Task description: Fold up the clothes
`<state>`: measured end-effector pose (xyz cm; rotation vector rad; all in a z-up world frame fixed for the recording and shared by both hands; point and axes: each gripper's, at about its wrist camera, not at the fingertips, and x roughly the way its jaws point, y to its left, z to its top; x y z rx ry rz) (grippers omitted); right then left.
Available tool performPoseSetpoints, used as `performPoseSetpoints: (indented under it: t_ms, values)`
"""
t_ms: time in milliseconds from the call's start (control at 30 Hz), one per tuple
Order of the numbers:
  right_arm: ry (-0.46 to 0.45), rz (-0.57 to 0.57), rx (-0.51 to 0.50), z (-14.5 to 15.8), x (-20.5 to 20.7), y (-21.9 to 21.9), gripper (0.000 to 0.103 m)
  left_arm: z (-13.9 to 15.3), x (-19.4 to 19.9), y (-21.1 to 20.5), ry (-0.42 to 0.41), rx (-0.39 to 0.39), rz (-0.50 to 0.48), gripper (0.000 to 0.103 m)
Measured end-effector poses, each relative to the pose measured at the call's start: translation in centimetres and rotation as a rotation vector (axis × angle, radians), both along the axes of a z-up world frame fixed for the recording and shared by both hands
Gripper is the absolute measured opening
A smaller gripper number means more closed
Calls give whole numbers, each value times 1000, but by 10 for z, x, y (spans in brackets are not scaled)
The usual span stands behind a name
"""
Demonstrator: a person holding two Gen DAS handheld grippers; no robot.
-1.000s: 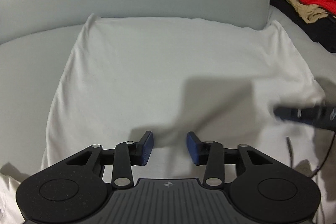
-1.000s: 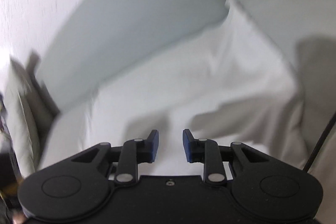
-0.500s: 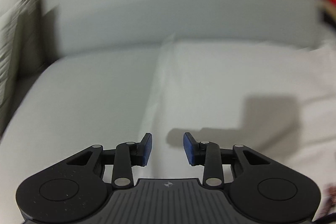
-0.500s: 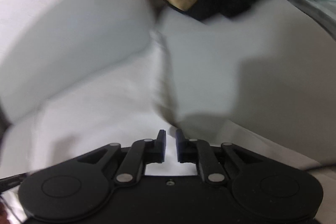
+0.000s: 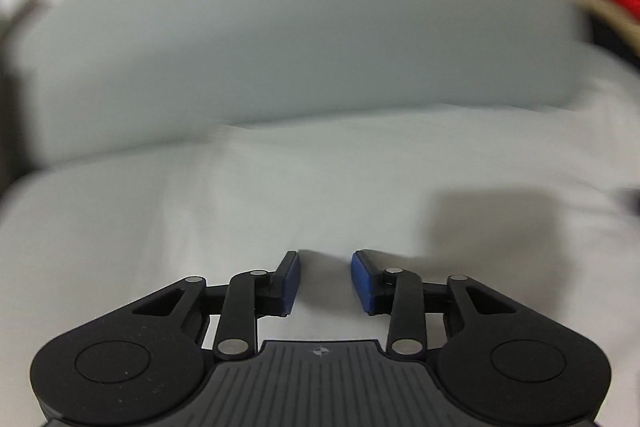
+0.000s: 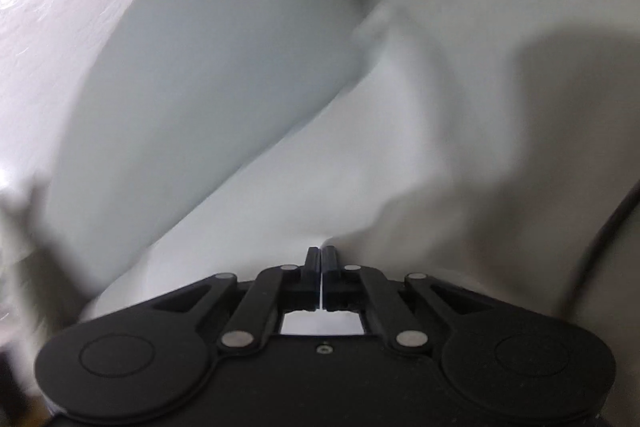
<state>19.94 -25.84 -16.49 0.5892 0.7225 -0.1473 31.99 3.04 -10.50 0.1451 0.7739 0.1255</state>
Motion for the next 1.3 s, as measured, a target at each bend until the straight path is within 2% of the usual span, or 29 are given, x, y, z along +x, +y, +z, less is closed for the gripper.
performPoseSetpoints:
  t_ms: [33,67,100,133,200,233,267,333,367,400,433,467,500,567,633,667,700,800,867,900,1000,1033,1067,1133,1200,1233,1267,1300]
  values:
    - [-10,-27,-33,-1,0,-10,0,0,4,11,-13,7,35,35]
    - [-23,-23,-19,0,0,-15,0,1,6,24,-19,-43,46,35]
    - [-36,-22,-2,4,-1,-15,0,2,7,37,-25,-94,57,30]
    - [-48,-20,16,7,-1,-15,2,4,8,49,-31,-160,54,20]
    - [-124,46,1,21,-3,-2,14,14,4,59,-41,-351,-81,20]
    - [-152,120,27,26,-1,5,21,18,2,60,-37,-430,-169,21]
    - [-169,218,83,28,2,12,22,20,0,53,-12,-467,-264,21]
    - [-102,481,267,20,15,26,22,18,-3,27,52,-481,-434,22]
    - [-51,563,299,12,18,34,21,12,-5,15,92,-465,-502,23]
    - [-8,600,276,6,18,42,21,6,-7,3,117,-424,-539,34]
    - [35,638,253,-1,19,50,20,1,-9,-7,101,-356,-532,34]
    - [50,619,246,-7,20,51,0,-2,-9,-14,80,-296,-499,34]
    - [42,559,251,-12,20,45,0,0,-5,-14,46,-251,-405,34]
    - [-15,345,223,-10,18,24,0,5,3,-13,-20,-147,-217,34]
    - [-21,124,92,1,9,4,2,8,4,-7,-74,34,-52,19]
    - [-8,69,39,6,5,-3,4,12,2,-2,-106,92,-18,20]
    - [0,37,3,10,0,-10,3,19,-2,3,-137,108,2,21]
    - [-41,-1,-29,39,-22,-15,7,59,-27,18,-251,40,41,22]
    - [-119,0,-25,71,-46,-10,8,91,-55,22,-332,-27,33,26]
    - [-168,3,-15,90,-61,-7,8,107,-71,24,-367,-53,13,30]
    - [-331,34,-7,142,-111,3,19,147,-131,32,-469,-102,-73,31]
    - [-372,44,-10,156,-125,1,20,158,-142,31,-494,-121,-96,32]
    - [-402,52,-16,168,-138,-4,20,167,-155,32,-512,-152,-117,32]
    - [-462,68,-29,191,-163,-15,20,174,-195,40,-518,-272,-150,34]
    - [-512,72,-23,200,-181,-18,22,176,-223,57,-525,-399,-159,35]
    - [-533,72,-30,200,-189,-17,28,175,-231,67,-521,-453,-155,36]
    - [-541,70,-47,202,-197,-16,39,171,-236,75,-500,-481,-148,36]
    - [-528,68,-65,205,-200,-19,44,168,-240,80,-475,-495,-140,36]
